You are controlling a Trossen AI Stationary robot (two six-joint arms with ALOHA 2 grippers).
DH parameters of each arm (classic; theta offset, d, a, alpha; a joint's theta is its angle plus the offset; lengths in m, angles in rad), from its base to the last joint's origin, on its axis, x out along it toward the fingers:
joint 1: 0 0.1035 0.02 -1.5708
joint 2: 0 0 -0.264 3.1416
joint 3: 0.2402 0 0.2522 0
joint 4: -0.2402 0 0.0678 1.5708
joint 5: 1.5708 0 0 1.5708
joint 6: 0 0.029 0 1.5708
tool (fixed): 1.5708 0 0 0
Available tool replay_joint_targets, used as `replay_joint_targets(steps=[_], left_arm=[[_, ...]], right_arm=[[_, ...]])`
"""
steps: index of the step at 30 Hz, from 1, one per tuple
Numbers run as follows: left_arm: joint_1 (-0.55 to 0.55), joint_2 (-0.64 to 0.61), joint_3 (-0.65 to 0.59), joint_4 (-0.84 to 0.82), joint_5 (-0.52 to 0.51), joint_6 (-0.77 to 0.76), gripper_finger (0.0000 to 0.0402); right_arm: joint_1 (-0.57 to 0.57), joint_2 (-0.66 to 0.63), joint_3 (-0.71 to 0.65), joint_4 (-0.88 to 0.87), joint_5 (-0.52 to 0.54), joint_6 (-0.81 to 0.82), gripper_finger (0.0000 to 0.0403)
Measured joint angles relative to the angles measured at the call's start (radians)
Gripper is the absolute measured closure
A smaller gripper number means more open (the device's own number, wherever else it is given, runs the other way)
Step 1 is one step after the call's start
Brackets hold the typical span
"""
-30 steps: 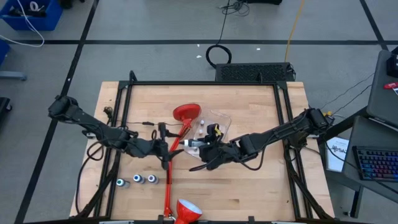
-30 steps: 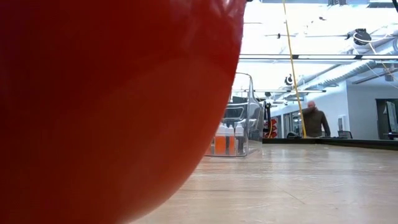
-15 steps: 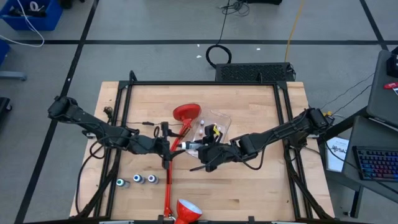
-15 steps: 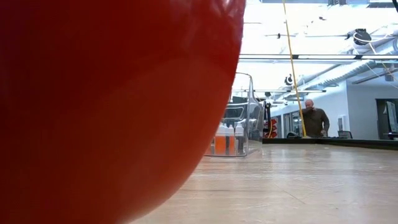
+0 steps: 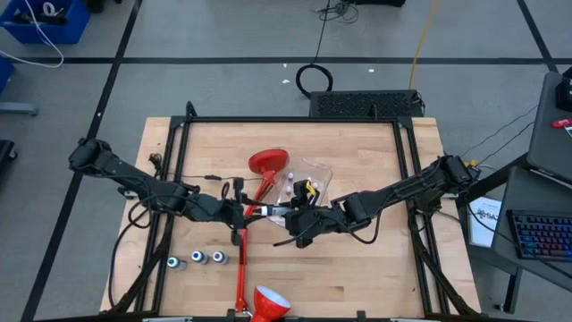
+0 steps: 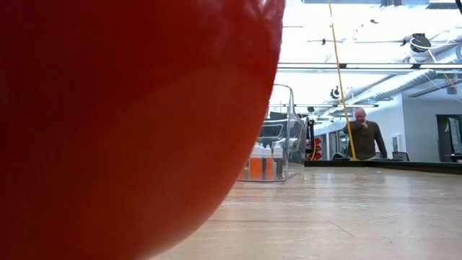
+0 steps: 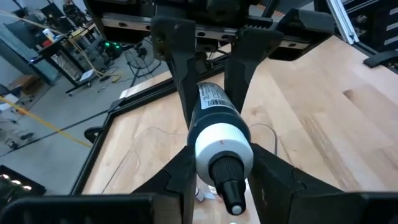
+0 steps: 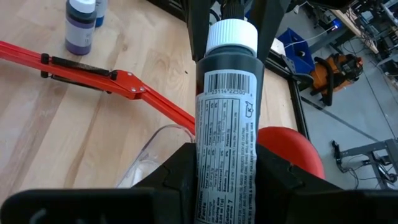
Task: Pick & Place food coloring
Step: Put the large black food coloring bottle into the transparent bin
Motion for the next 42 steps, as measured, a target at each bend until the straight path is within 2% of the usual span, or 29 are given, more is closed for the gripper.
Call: replay_joint_targets(steps=[6,9,12,14,17,19,23,27,30,34,42], left_arm=[[-0.001,-0.017,0.000,0.006,-0.041,-0.018,0.0282],[0.001,-0.046,0.041,-0.074,-0.072,-0.107,0.0282],[0.014,-0.056,0.136,-0.212,-0.083,-0.204,0.0282],[0.030,-0.044,0.211,-0.358,-0.083,-0.230,0.0282],[0.069,0.021,0.363,-0.526,-0.074,-0.229,0.0282],[0.108,0.077,0.486,-0.685,-0.063,-0.232,0.0282],[0.226,0.231,0.746,-0.994,0.031,-0.276,0.0282],[0.353,0.395,0.903,-1.193,0.200,-0.298,0.0282],[0.415,0.499,0.935,-1.293,0.289,-0.285,0.0282],[0.445,0.585,0.941,-1.304,0.335,-0.278,0.0282],[0.407,0.662,0.943,-1.269,0.409,-0.259,0.0282]], right_arm=[[0.001,-0.004,0.000,-0.002,0.043,0.024,0.0293],[0.012,-0.029,0.002,-0.049,0.125,0.086,0.0228],[0.030,-0.076,-0.001,-0.107,0.188,0.159,0.0161],[0.037,-0.114,-0.001,-0.136,0.190,0.205,0.0132],[0.053,-0.179,0.000,-0.192,0.187,0.278,0.0109],[0.060,-0.214,0.001,-0.223,0.190,0.307,0.0105],[0.068,-0.290,0.001,-0.254,0.190,0.326,0.0111],[0.073,-0.361,0.001,-0.269,0.186,0.320,0.0121],[0.074,-0.401,0.001,-0.296,0.185,0.319,0.0124],[0.074,-0.438,-0.012,-0.324,0.185,0.334,0.0124],[0.065,-0.520,-0.214,-0.168,0.187,0.272,0.0126]])
